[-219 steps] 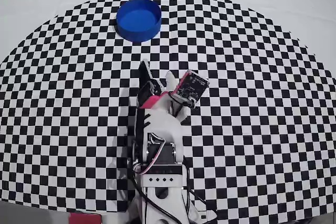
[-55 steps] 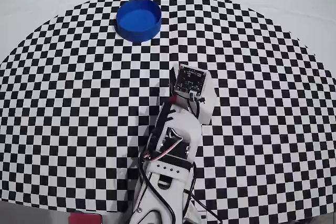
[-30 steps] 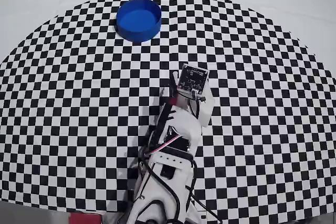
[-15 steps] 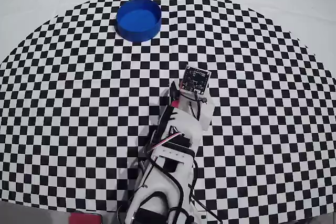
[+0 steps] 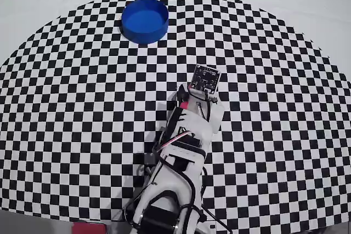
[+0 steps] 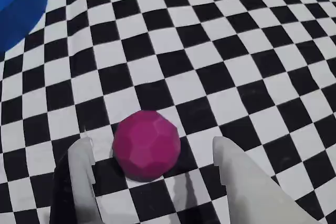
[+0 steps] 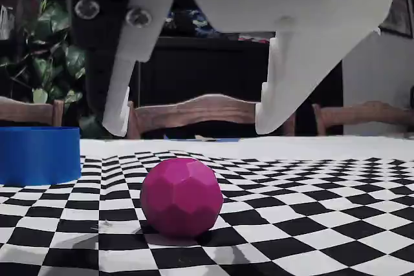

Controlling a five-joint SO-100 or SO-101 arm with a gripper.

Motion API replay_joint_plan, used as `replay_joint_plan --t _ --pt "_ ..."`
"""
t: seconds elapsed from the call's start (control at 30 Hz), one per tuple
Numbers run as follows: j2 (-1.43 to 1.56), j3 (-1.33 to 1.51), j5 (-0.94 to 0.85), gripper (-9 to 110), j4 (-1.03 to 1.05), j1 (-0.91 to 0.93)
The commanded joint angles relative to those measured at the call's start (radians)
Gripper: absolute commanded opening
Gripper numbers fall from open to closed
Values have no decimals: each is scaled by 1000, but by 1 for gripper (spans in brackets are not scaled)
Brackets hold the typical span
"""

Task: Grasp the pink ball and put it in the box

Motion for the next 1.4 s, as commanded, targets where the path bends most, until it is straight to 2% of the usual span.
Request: replay_joint_plan --t 0.0,1.37 --pt "-9 -46 12 26 -17 9" --pt "-276 -179 14 26 -17 3"
